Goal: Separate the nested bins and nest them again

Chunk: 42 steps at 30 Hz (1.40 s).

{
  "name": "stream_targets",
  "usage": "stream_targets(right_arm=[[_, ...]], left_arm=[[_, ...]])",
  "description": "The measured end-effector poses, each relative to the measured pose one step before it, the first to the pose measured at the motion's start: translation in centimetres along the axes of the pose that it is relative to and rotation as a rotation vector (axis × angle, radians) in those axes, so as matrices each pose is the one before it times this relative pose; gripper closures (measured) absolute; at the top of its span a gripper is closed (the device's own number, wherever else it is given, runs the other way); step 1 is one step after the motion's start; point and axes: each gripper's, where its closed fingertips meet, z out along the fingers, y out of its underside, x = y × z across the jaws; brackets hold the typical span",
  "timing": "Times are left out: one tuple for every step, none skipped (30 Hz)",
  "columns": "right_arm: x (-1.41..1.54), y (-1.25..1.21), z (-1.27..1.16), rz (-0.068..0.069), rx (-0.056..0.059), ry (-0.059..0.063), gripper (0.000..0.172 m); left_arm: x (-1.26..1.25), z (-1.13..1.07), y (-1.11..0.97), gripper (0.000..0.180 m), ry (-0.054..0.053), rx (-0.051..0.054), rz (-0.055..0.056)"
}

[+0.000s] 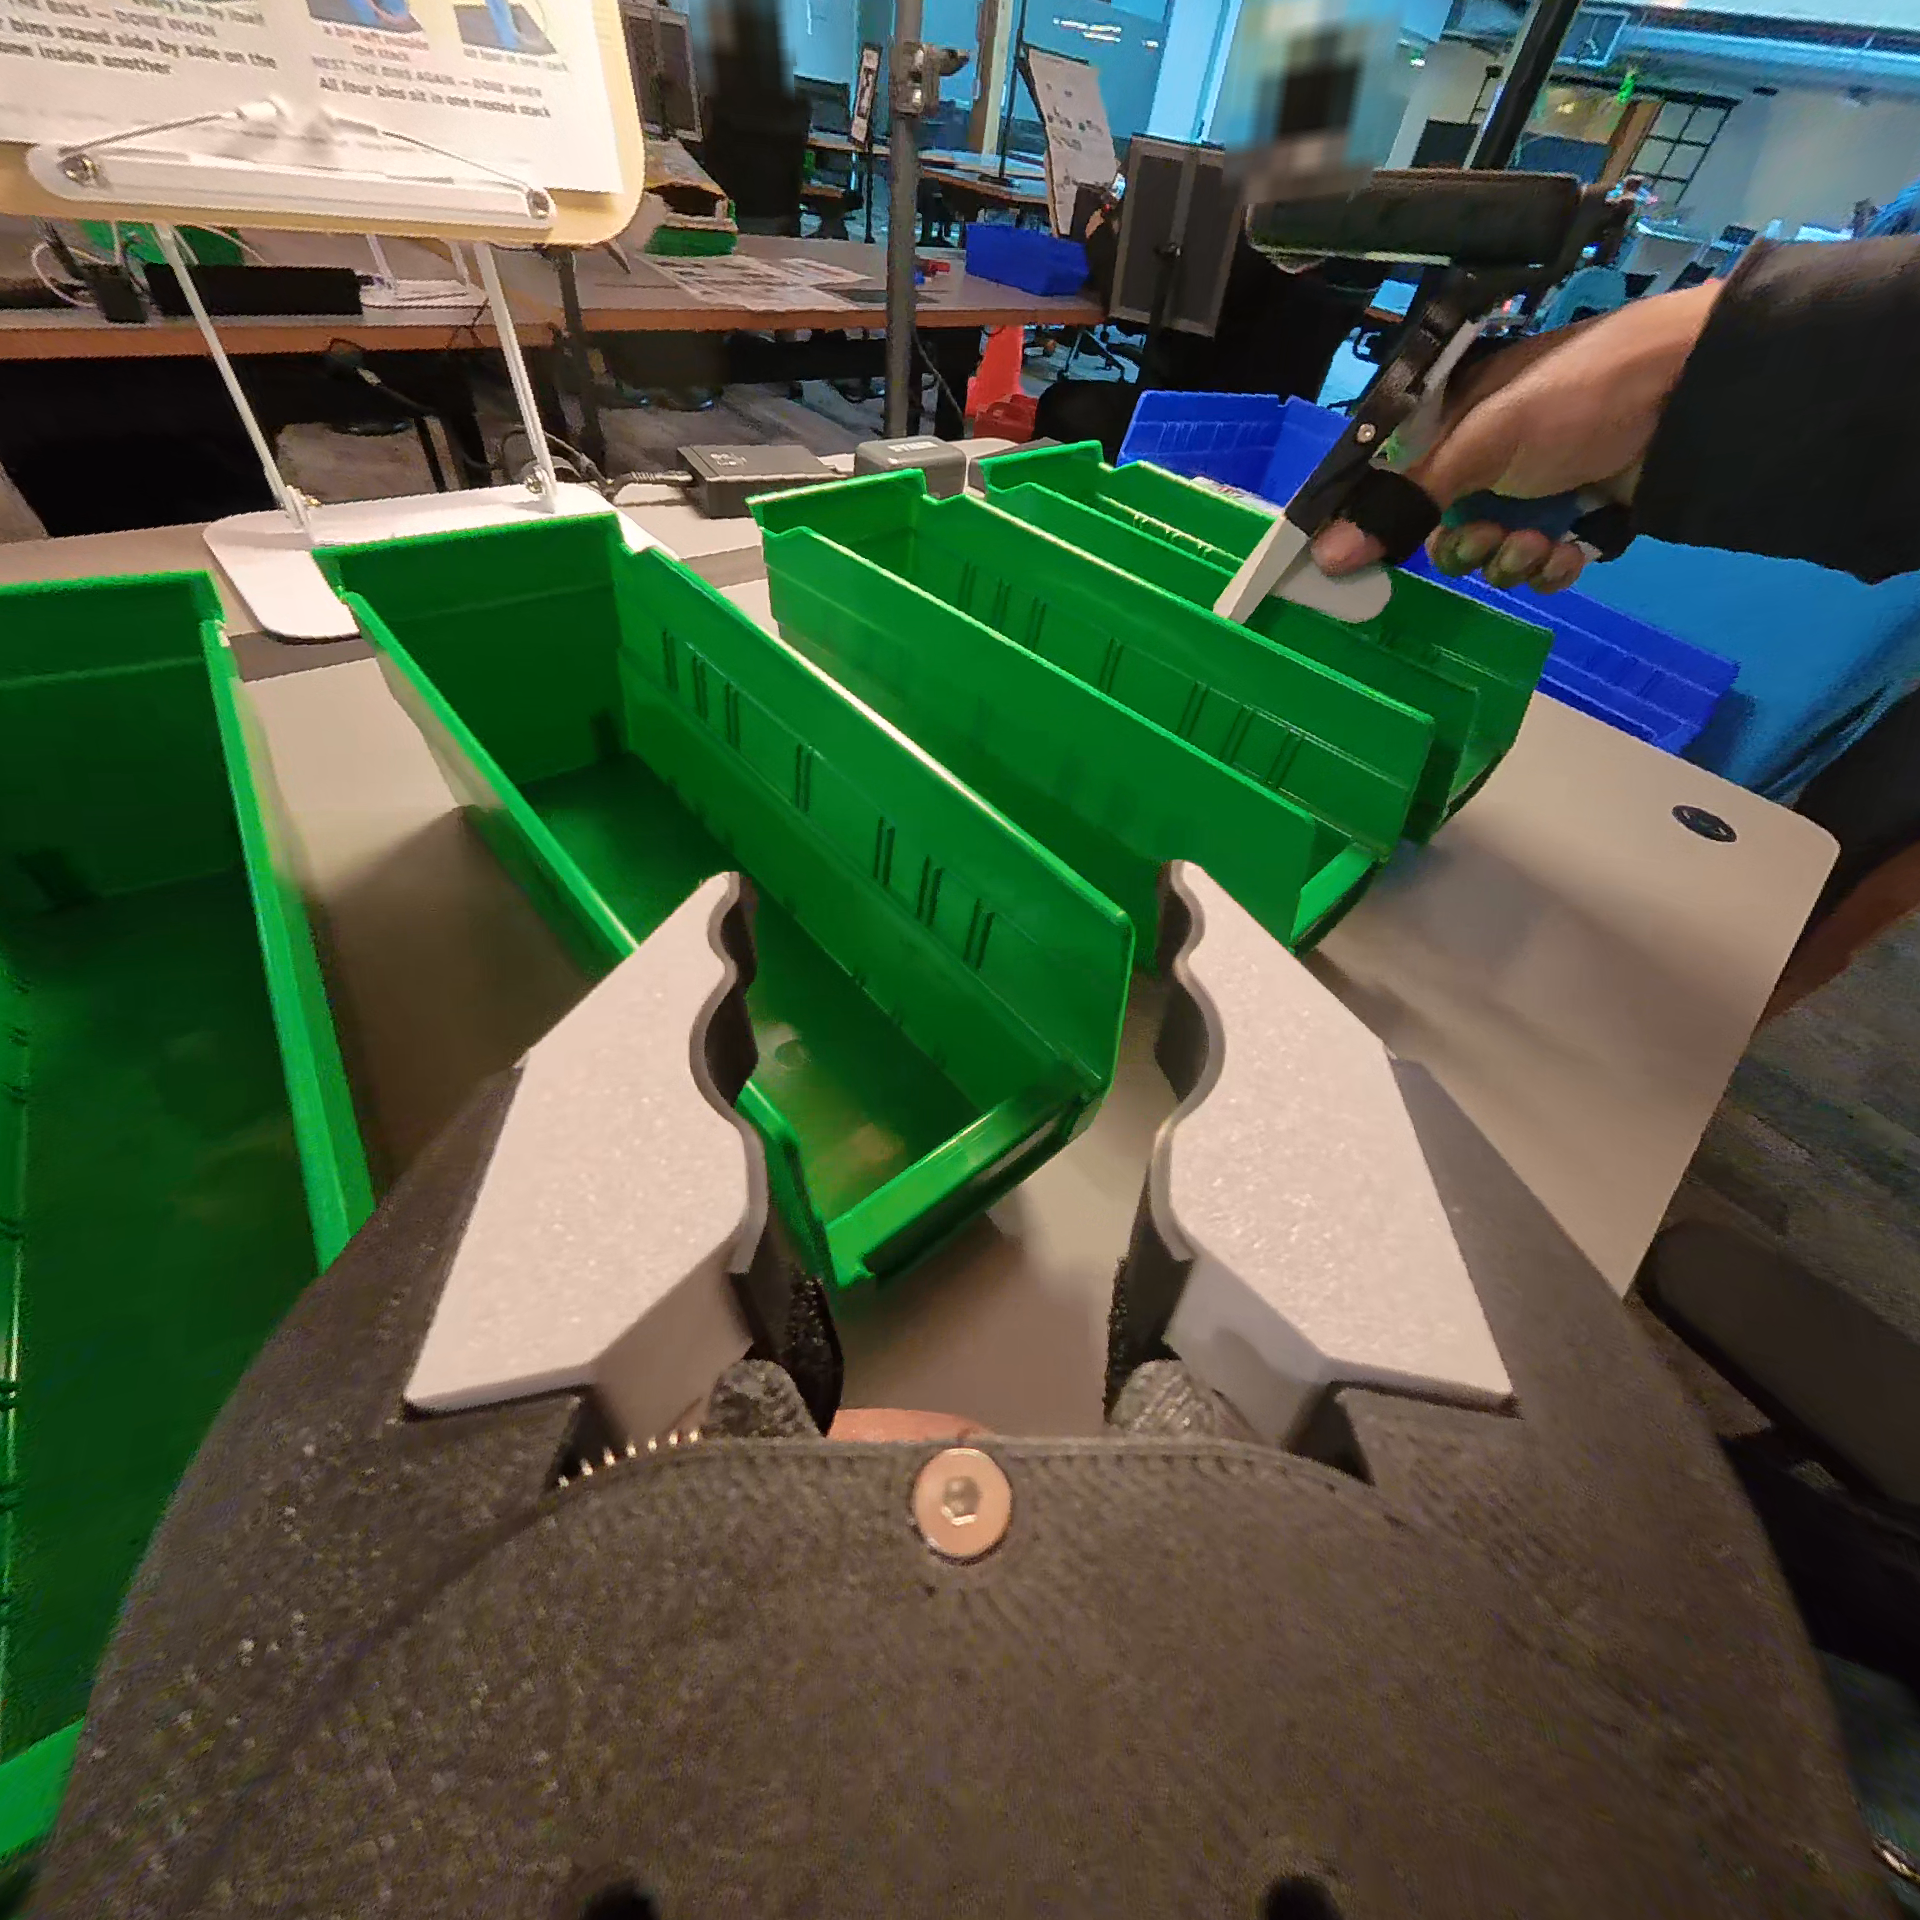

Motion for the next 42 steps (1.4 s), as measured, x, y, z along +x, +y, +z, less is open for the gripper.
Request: stream_targets(right_arm=[[-0.058, -0.068, -0.101, 0.0001, 0.0011, -0.0022, 0.035], [-0.093, -0.119, -0.082, 0.0034, 0.0053, -0.0002, 0.041], [-0.077, -0.098, -0.090, 0.0054, 0.0046, 0.0026, 0.046], [-0.056, -0.060, -0.062, 0.0002, 0.0028, 0.0050, 0.050], [-0.061, -0.065, -0.054, -0.0044, 0.0047, 0.0058, 0.052], [-0.052, -0.072, -0.050, -0.0035, 0.0064, 0.0046, 0.054], [-0.037, -0.081, -0.037, -0.0002, 0.0077, 0.0030, 0.056], [-0.022, -0.066, -0.035, 0.0012, 0.0067, 0.0026, 0.057], [-0.004, -0.050, -0.034, 0.0008, 0.0051, 0.0030, 0.058], [0.042, -0.041, -0.071, 0.0001, 0.0043, 0.0045, 0.059], [0.041, -0.075, -0.143, -0.0005, 0.0048, 0.0049, 0.060], [0.080, -0.142, -0.211, -0.0008, 0.0074, 0.0055, 0.061], [0.126, -0.158, -0.282, -0.0023, 0.0067, 0.0087, 0.062], [0.172, -0.172, -0.320, -0.0042, 0.0066, 0.0122, 0.062], [0.164, -0.190, -0.355, -0.0033, 0.0073, 0.0110, 0.063], [0.113, -0.225, -0.383, -0.0002, 0.0079, 0.0056, 0.064], [0.058, -0.247, -0.426, 0.0011, 0.0091, 0.0006, 0.064], [0.027, -0.271, -0.438, 0.0005, 0.0094, -0.0005, 0.064], [0.056, -0.250, -0.428, -0.0013, 0.0082, 0.0021, 0.064], [0.055, -0.255, -0.437, -0.0018, 0.0093, 0.0045, 0.064], [0.020, -0.286, -0.445, -0.0010, 0.0113, 0.0029, 0.064], [-0.047, -0.303, -0.471, -0.0001, 0.0126, -0.0011, 0.064], [-0.136, -0.330, -0.527, 0.0008, 0.0135, -0.0064, 0.064], [-0.182, -0.407, -0.647, 0.0027, 0.0172, -0.0103, 0.064], [-0.206, -0.488, -0.768, 0.0041, 0.0207, -0.0118, 0.064], [-0.266, -0.534, -0.864, 0.0028, 0.0226, -0.0126, 0.064], [-0.330, -0.600, -0.961, 0.0023, 0.0245, -0.0136, 0.064], [-0.404, -0.648, -1.023, 0.0036, 0.0253, -0.0149, 0.064], [-0.487, -0.690, -1.029, 0.0038, 0.0255, -0.0172, 0.063], [-0.594, -0.680, -0.966, 0.0039, 0.0252, -0.0192, 0.063], [-0.688, -0.617, -0.858, 0.0042, 0.0227, -0.0211, 0.063], [-0.776, -0.550, -0.703, 0.0039, 0.0196, -0.0218, 0.063], [-0.805, -0.443, -0.494, 0.0036, 0.0157, -0.0201, 0.063], [-0.796, -0.341, -0.262, 0.0040, 0.0117, -0.0169, 0.063], [-0.772, -0.189, -0.020, 0.0031, 0.0061, -0.0136, 0.062], [-0.760, -0.028, 0.184, -0.0015, -0.0026, -0.0104, 0.062], [-0.725, 0.062, 0.335, -0.0034, -0.0072, -0.0082, 0.062], [-0.695, 0.052, 0.417, -0.0031, -0.0064, -0.0069, 0.062], [-0.659, 0.021, 0.450, -0.0046, -0.0058, -0.0063, 0.062], [-0.609, 0.002, 0.450, -0.0060, -0.0065, -0.0050, 0.061], [-0.558, -0.036, 0.447, -0.0032, -0.0055, -0.0043, 0.061], [-0.508, -0.068, 0.405, -0.0025, -0.0043, -0.0035, 0.062]], left_arm=[[0.189, -0.049, -0.103, 0.104, 0.0020, 0.0039, 0.0029], [0.162, -0.059, -0.104, 0.104, 0.0019, 0.0038, 0.0026], [0.121, -0.090, -0.073, 0.104, 0.0012, 0.0031, 0.0029], [0.072, -0.095, -0.069, 0.105, -0.0005, 0.0034, 0.0027], [0.018, -0.116, -0.061, 0.105, -0.0015, 0.0035, 0.0018], [-0.016, -0.111, -0.049, 0.105, -0.0015, 0.0028, 0.0008], [-0.047, -0.113, -0.033, 0.105, -0.0015, 0.0028, -0.0002], [-0.071, -0.095, -0.036, 0.106, -0.0017, 0.0032, -0.0013], [-0.086, -0.077, -0.037, 0.106, -0.0015, 0.0027, -0.0018], [-0.088, -0.045, -0.012, 0.106, -0.0009, 0.0017, -0.0016], [-0.068, -0.039, -0.026, 0.106, -0.0006, 0.0012, -0.0007], [-0.071, -0.009, -0.016, 0.107, -0.0007, 0.0008, -0.0002], [-0.061, 0.010, -0.008, 0.107, -0.0004, 0.0007, 0.0002], [-0.054, 0.018, 0.007, 0.107, -0.0001, 0.0002, 0.0002], [-0.058, 0.032, 0.025, 0.107, -0.0002, -0.0015, -0.0006], [-0.063, 0.044, 0.037, 0.107, -0.0002, -0.0019, -0.0009], [-0.072, 0.021, 0.013, 0.107, -0.0006, -0.0005, -0.0008], [-0.075, 0.016, 0.013, 0.108, -0.0010, 0.0004, -0.0008], [-0.074, 0.011, 0.010, 0.108, -0.0011, -0.0001, -0.0008], [-0.078, 0.008, 0.031, 0.108, -0.0013, -0.0009, -0.0008], [-0.089, 0.000, 0.043, 0.108, -0.0018, -0.0010, -0.0011], [-0.090, -0.007, 0.027, 0.108, -0.0017, -0.0004, -0.0013], [-0.078, -0.011, 0.029, 0.108, -0.0014, -0.0004, -0.0011], [-0.080, -0.016, 0.033, 0.108, -0.0019, -0.0005, -0.0006], [-0.081, -0.022, 0.025, 0.108, -0.0025, -0.0005, -0.0002], [-0.085, -0.029, 0.011, 0.108, -0.0025, -0.0001, -0.0002], [-0.086, -0.022, 0.002, 0.108, -0.0022, 0.0004, -0.0006], [-0.095, -0.008, 0.003, 0.108, -0.0022, -0.0001, -0.0011], [-0.123, 0.012, 0.030, 0.108, -0.0031, -0.0020, -0.0015], [-0.179, 0.022, 0.063, 0.108, -0.0044, -0.0036, -0.0016], [-0.255, 0.015, 0.071, 0.108, -0.0071, -0.0038, -0.0031], [-0.349, -0.005, 0.079, 0.108, -0.0106, -0.0041, -0.0065], [-0.419, -0.009, 0.076, 0.108, -0.0129, -0.0045, -0.0094], [-0.506, -0.032, 0.069, 0.109, -0.0171, -0.0043, -0.0125], [-0.648, -0.049, 0.058, 0.108, -0.0239, -0.0040, -0.0144], [-0.688, -0.054, 0.021, 0.108, -0.0269, -0.0016, -0.0105], [-0.642, -0.063, 0.003, 0.108, -0.0253, 0.0007, -0.0060], [-0.596, -0.049, 0.043, 0.107, -0.0230, -0.0009, -0.0056], [-0.500, -0.029, 0.105, 0.107, -0.0171, -0.0037, -0.0059], [-0.317, -0.026, 0.130, 0.107, -0.0089, -0.0056, -0.0036], [-0.189, -0.040, 0.122, 0.107, -0.0054, -0.0057, -0.0011], [-0.112, -0.081, -0.002, 0.106, -0.0036, 0.0006, 0.0011]])
